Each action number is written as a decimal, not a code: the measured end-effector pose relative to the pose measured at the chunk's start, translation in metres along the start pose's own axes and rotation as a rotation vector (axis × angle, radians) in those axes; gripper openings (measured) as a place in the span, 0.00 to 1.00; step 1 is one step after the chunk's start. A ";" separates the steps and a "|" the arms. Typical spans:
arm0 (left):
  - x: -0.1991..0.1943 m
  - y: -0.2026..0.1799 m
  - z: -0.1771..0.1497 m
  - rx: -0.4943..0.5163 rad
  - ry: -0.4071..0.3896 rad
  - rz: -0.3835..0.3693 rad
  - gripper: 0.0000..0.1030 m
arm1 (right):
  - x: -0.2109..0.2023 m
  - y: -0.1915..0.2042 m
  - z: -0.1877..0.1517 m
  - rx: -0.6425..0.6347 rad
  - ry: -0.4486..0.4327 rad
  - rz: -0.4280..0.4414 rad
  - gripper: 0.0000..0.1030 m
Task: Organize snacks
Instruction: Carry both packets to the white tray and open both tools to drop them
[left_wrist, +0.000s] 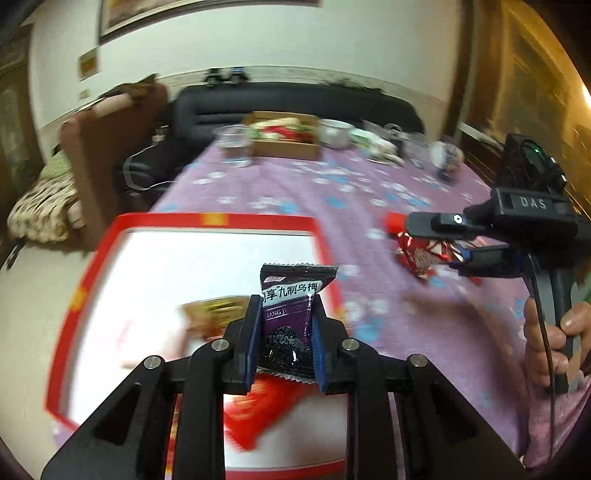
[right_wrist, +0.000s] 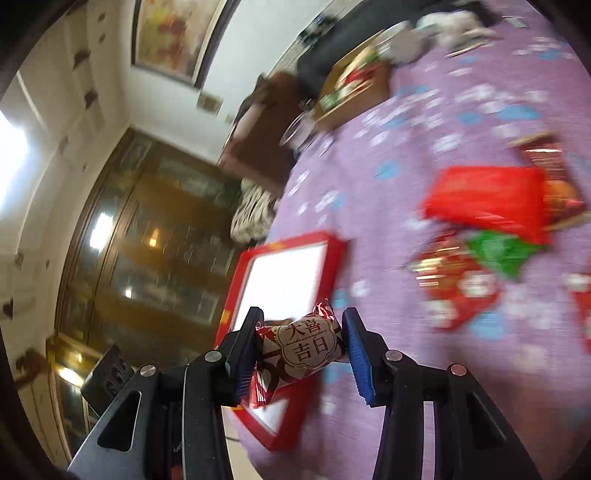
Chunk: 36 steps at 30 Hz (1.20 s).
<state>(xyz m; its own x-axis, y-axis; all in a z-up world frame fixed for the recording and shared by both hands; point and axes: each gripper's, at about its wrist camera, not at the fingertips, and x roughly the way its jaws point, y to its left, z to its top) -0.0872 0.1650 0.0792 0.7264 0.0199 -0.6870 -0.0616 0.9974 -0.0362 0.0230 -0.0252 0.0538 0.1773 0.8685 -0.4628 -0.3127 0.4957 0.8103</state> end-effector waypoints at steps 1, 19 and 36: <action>-0.001 0.009 -0.002 -0.016 -0.001 0.014 0.21 | 0.014 0.011 0.000 -0.017 0.020 0.004 0.43; -0.016 0.087 -0.026 -0.156 0.001 0.128 0.22 | 0.124 0.095 -0.021 -0.171 0.173 -0.029 0.48; -0.022 0.032 -0.015 -0.021 -0.028 0.107 0.54 | 0.012 0.017 0.006 0.006 -0.070 -0.040 0.63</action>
<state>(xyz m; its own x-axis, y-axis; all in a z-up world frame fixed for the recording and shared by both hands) -0.1153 0.1956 0.0824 0.7337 0.1289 -0.6672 -0.1544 0.9878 0.0210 0.0252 -0.0059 0.0640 0.2544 0.8458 -0.4689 -0.2987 0.5298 0.7938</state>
